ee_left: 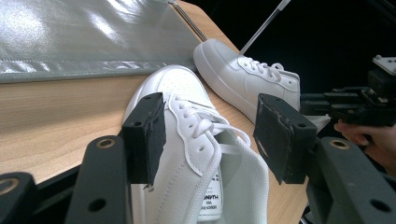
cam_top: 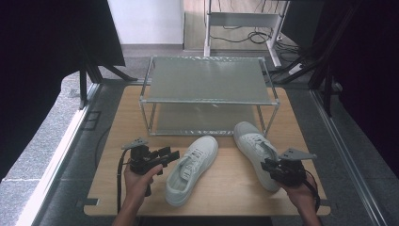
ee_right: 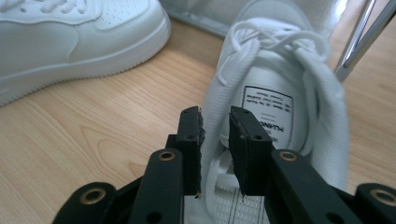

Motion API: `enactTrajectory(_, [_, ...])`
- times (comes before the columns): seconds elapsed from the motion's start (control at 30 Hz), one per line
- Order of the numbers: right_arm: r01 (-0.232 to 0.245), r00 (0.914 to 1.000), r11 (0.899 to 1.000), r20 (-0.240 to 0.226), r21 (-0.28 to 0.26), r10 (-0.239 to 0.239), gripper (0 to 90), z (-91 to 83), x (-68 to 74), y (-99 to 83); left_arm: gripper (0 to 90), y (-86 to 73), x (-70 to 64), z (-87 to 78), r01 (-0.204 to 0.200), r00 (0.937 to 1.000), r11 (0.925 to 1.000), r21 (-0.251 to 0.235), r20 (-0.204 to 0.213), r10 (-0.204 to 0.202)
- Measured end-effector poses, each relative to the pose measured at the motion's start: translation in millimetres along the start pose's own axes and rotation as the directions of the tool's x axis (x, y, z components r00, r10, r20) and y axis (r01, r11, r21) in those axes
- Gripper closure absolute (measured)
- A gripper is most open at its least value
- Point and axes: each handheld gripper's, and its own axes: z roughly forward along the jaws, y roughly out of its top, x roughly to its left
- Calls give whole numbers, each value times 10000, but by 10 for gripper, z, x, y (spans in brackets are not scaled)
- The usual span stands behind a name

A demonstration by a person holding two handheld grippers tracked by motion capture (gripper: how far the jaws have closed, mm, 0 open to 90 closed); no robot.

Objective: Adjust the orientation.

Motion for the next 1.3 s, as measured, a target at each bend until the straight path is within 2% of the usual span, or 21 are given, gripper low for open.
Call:
enactTrajectory(0.1, [344,9994,9978,57,576,-348,711,75,34,82,432,-1,-1,6,-2,10000,10000,12,-4,2])
enactTrajectory(0.17, [615,9978,9941,172,896,-633,738,97,57,142,432,-2,2,9,-20,10000,10000,33,13,20])
enactTrajectory(0.27, [765,9970,9920,-149,1008,-754,787,137,58,185,432,-1,-2,0,3,10000,10000,14,41,-3])
enactTrajectory(0.4, [204,9987,9962,-490,849,-162,828,106,6,163,432,6,9,-21,12,10000,10000,-50,16,-12])
enactTrajectory(0.47, [147,9970,9968,-775,788,-85,836,73,20,136,432,9,23,-28,37,10000,10000,-61,9,-37])
enactTrajectory(0.57, [537,9921,9933,-1180,1022,-415,838,28,163,111,432,10,34,-30,82,10000,10000,-53,-25,-82])
enactTrajectory(0.67, [583,9871,9930,-1547,1026,-419,833,-13,327,84,432,6,27,-22,79,10000,10000,-38,7,-79])
enactTrajectory(0.77, [888,9839,9910,-1636,999,-716,808,-17,478,78,432,2,10,-10,33,10000,10000,15,23,-33])
enactTrajectory(0.87, [879,9808,9919,-1819,918,-701,777,4,499,85,431,2,4,-6,9,10000,10000,36,55,-10])
enactTrajectory(0.93, [953,9809,9918,-1776,846,-791,736,3,490,84,431,4,16,-13,32,10000,10000,16,23,-32])
enactTrajectory(1.0, [808,9810,9950,-1811,585,-691,663,-17,456,78,431,6,27,-22,63,10000,10000,3,23,-63])
enactTrajectory(1.1, [232,9775,9993,-2090,-305,-291,580,-121,369,94,431,15,41,-44,91,10000,9999,-59,-10,-91])
enactTrajectory(1.2, [-309,9798,9925,-1999,-1185,67,543,-262,258,138,428,42,39,-84,39,10000,9999,-108,-18,-39])
enactTrajectory(1.3, [-642,9811,9865,-1903,-1506,348,519,-323,156,148,422,113,11,-177,-266,9995,9993,-268,-192,261])
